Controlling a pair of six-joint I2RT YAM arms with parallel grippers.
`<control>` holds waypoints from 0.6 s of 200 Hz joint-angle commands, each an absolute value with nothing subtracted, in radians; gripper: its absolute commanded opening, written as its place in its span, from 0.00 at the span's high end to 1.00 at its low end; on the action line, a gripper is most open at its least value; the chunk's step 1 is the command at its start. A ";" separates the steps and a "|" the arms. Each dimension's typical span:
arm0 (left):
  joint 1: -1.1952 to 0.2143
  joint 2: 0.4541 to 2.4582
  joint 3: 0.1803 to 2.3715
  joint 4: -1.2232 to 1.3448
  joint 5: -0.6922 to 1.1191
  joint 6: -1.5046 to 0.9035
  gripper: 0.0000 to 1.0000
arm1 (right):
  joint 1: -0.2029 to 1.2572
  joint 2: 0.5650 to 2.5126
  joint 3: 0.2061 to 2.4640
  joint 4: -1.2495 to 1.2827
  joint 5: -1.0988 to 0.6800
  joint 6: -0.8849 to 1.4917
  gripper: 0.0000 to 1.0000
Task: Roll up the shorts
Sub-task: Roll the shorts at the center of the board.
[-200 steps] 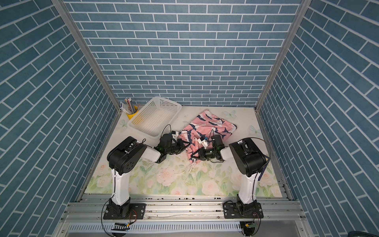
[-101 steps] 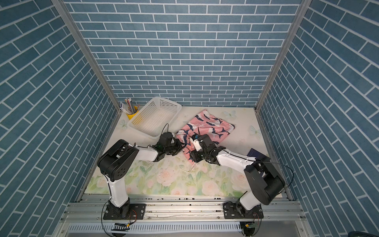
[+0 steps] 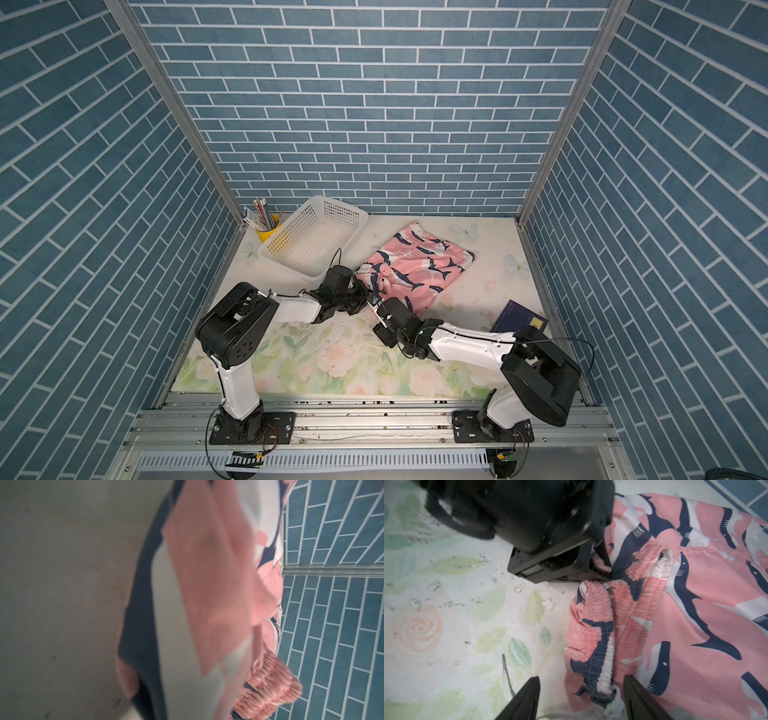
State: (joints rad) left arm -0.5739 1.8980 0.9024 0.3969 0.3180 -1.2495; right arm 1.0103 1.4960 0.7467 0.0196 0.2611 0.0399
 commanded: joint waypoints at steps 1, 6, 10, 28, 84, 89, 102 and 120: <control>-0.576 1.884 0.925 0.347 0.313 -1.268 1.00 | 1.021 1.570 0.787 0.048 0.344 -0.008 0.32; -0.575 1.882 0.925 0.347 0.316 -1.272 1.00 | 1.022 1.586 0.792 0.059 0.346 -0.012 0.32; -0.575 1.881 0.924 0.353 0.319 -1.276 1.00 | 1.022 1.599 0.797 0.064 0.353 -0.013 0.32; -0.577 1.878 0.919 0.360 0.329 -1.292 1.00 | 1.022 1.661 0.827 0.076 0.398 -0.012 0.32; -0.577 1.860 0.914 0.354 0.343 -1.326 1.00 | 1.027 1.815 0.931 0.051 0.547 -0.016 0.33; -0.577 1.859 0.914 0.356 0.348 -1.331 1.00 | 1.026 1.827 0.941 0.043 0.549 -0.018 0.35; -0.577 1.855 0.910 0.360 0.360 -1.341 1.00 | 1.019 1.853 0.952 0.040 0.552 -0.017 0.44; -0.577 1.845 0.904 0.364 0.366 -1.347 1.00 | 1.007 1.861 0.952 0.059 0.546 -0.017 0.80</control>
